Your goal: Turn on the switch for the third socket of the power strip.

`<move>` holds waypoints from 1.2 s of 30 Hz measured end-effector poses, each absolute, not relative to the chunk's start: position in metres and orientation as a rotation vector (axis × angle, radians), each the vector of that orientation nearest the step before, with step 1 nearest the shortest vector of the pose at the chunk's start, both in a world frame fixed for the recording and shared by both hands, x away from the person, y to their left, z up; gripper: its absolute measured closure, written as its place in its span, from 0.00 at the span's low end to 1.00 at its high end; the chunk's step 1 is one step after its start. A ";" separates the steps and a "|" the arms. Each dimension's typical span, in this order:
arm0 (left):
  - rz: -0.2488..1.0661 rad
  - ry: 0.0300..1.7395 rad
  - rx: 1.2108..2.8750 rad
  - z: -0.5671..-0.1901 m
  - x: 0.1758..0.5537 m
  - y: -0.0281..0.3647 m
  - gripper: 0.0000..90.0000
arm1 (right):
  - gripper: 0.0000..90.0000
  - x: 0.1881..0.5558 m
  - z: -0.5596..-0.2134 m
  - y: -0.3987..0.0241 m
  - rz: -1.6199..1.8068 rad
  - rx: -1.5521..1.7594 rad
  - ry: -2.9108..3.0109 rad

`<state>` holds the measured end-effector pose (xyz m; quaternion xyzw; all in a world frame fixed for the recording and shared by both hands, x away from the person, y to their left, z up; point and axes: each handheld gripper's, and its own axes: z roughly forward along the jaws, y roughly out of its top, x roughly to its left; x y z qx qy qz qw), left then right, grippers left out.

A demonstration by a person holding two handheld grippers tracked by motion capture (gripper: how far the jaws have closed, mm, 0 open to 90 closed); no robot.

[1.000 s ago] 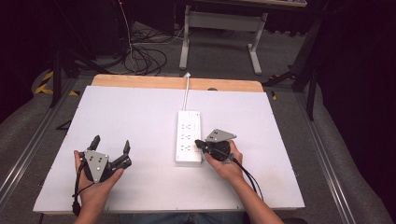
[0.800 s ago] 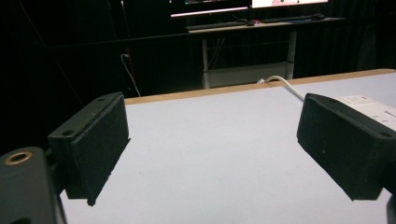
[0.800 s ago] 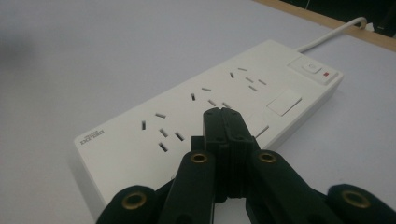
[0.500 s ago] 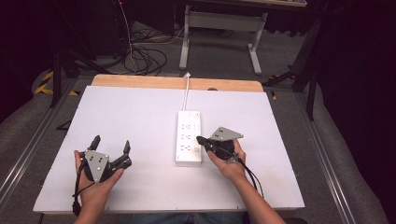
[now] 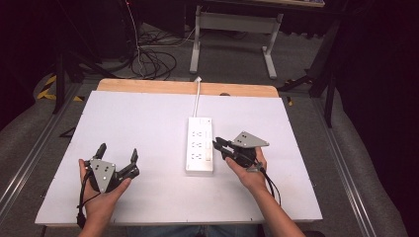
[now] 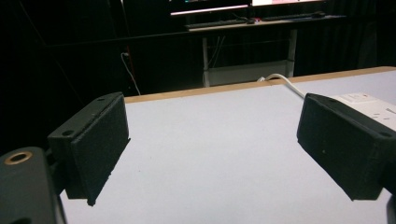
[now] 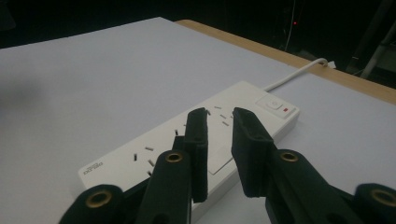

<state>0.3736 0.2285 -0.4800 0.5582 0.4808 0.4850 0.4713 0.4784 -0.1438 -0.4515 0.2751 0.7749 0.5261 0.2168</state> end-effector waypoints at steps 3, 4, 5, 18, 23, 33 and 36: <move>1.187 1.179 1.365 -0.480 0.374 0.229 0.11 | 0.80 0.477 -0.449 -0.149 1.467 0.768 2.124; 1.188 1.179 1.365 -0.480 0.374 0.229 0.11 | 0.79 0.477 -0.448 -0.151 1.470 0.768 2.117; 1.188 1.178 1.365 -0.480 0.374 0.229 0.11 | 0.79 0.477 -0.447 -0.154 1.471 0.772 2.107; 1.195 1.179 1.362 -0.480 0.374 0.229 0.11 | 0.63 0.478 -0.439 -0.179 1.498 0.816 1.998; 1.194 1.179 1.363 -0.480 0.374 0.229 0.11 | 0.58 0.477 -0.437 -0.190 1.497 0.839 1.963; 1.190 1.180 1.364 -0.480 0.374 0.229 0.11 | 0.47 0.477 -0.437 -0.203 1.501 0.865 1.918; 1.194 1.179 1.363 -0.480 0.374 0.229 0.11 | 0.40 0.477 -0.437 -0.209 1.506 0.884 1.898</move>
